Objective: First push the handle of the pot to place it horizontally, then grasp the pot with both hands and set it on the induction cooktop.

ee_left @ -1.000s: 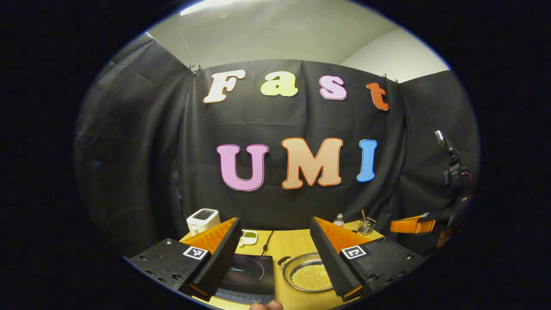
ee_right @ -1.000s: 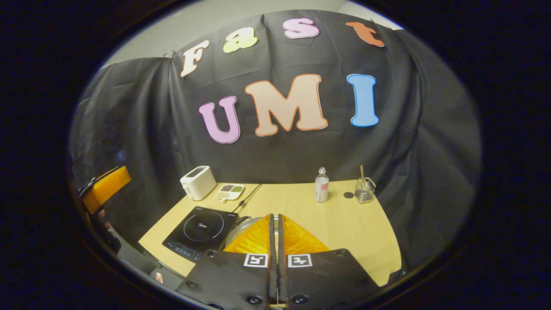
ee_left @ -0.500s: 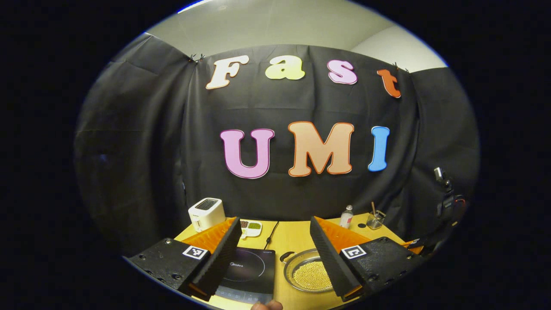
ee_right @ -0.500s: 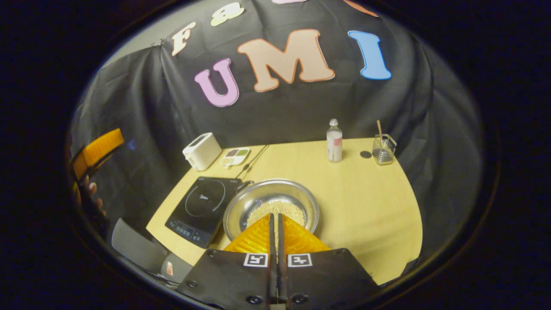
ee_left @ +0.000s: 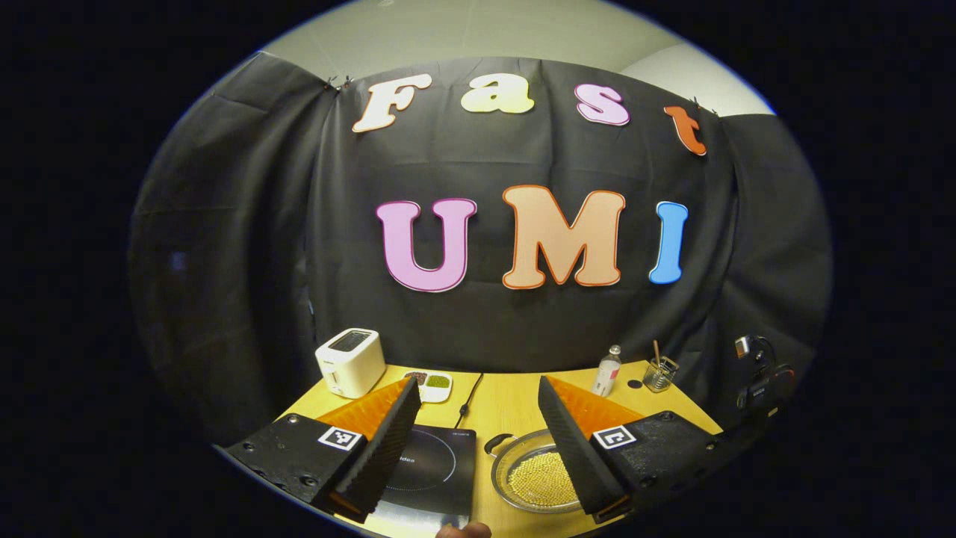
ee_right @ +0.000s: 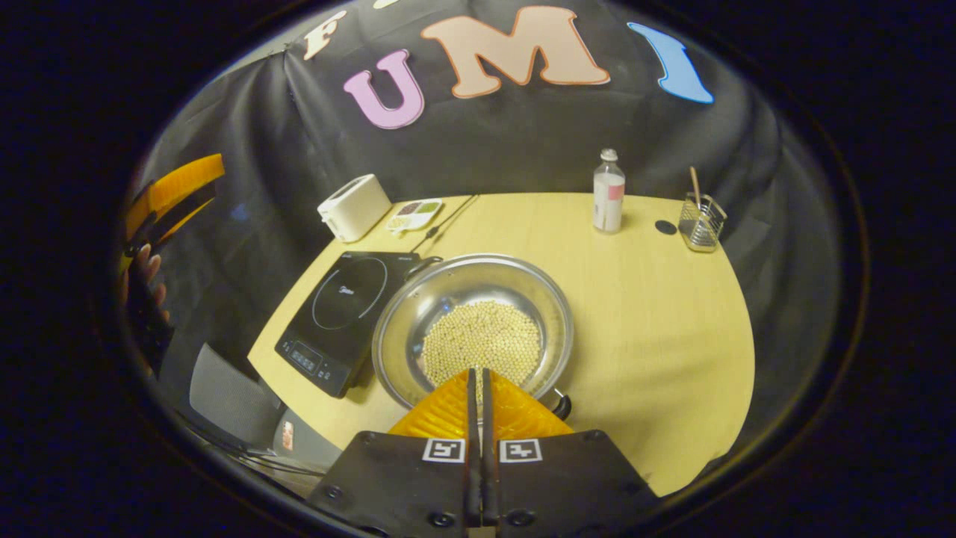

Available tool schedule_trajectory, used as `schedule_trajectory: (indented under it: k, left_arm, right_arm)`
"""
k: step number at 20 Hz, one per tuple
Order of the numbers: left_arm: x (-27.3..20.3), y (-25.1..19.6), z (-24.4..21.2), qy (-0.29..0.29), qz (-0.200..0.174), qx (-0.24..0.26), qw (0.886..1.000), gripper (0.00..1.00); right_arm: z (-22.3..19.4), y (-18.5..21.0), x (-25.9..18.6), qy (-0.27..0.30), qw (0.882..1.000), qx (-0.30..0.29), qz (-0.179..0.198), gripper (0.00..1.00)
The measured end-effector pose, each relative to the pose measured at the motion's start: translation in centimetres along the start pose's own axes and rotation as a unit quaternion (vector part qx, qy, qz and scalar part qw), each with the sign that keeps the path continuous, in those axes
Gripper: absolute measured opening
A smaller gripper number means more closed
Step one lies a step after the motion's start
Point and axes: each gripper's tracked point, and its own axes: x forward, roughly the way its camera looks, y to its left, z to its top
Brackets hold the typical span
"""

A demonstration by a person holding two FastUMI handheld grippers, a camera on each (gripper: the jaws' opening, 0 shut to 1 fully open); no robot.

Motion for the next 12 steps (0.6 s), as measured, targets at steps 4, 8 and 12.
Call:
schedule_trajectory:
  k: [4,8,12]
  left_arm:
    - [2.3,1.4,-0.6,0.002,-0.043,0.003,0.999,0.97]
    - [4.3,1.9,-2.7,0.016,-0.089,0.002,0.996,0.97]
    - [5.1,2.1,-3.7,0.023,-0.120,0.003,0.992,0.98]
  right_arm:
    - [-2.4,0.0,1.2,0.039,0.998,0.037,-0.035,0.03]
    - [-6.6,0.0,2.1,0.097,0.991,0.061,-0.067,0.00]
    - [-9.6,-0.2,2.4,0.139,0.982,0.074,-0.100,0.00]
